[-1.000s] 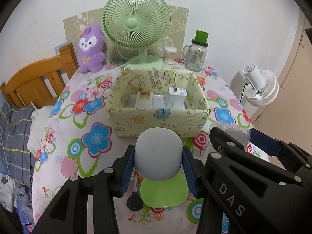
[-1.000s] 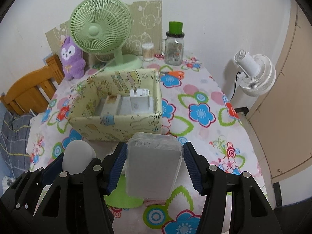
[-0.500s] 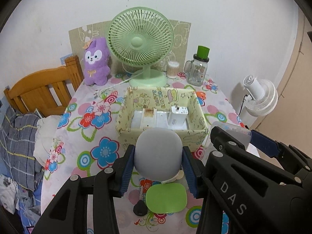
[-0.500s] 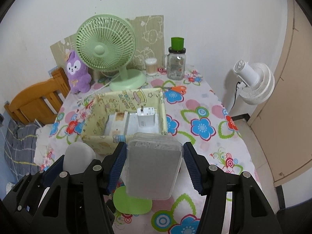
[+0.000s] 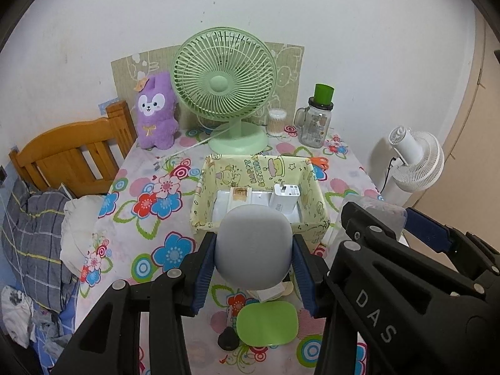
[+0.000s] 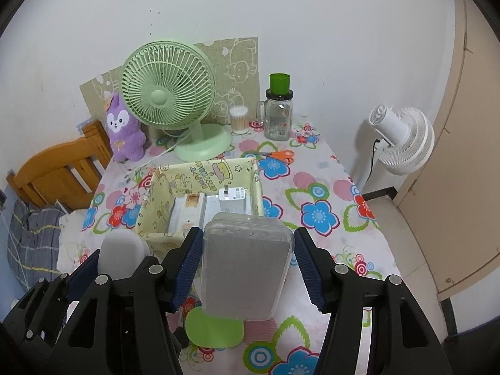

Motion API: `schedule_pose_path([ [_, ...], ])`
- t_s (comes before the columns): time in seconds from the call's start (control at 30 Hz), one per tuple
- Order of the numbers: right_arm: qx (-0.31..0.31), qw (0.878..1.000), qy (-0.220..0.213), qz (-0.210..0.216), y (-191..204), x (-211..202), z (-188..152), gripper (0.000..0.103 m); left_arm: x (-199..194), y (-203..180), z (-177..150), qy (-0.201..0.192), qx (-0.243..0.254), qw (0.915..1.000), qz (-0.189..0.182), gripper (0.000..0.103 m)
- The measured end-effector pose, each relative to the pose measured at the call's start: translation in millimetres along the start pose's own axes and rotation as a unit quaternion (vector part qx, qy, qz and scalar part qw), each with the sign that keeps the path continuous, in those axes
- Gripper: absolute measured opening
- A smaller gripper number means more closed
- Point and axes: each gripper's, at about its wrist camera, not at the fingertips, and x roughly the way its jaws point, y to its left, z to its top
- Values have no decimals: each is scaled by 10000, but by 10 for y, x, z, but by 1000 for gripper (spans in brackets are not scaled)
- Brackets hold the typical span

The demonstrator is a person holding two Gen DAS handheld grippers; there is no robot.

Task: Organize rigid objects
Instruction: 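Lift the puck with left gripper while right carries the clear case toward the box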

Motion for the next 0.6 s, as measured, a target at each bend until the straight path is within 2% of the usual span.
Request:
schedule_pose_path([
  [0.6, -45, 10000, -52, 8, 54, 173, 216, 63, 179, 22, 239, -27, 76, 9999, 90, 49],
])
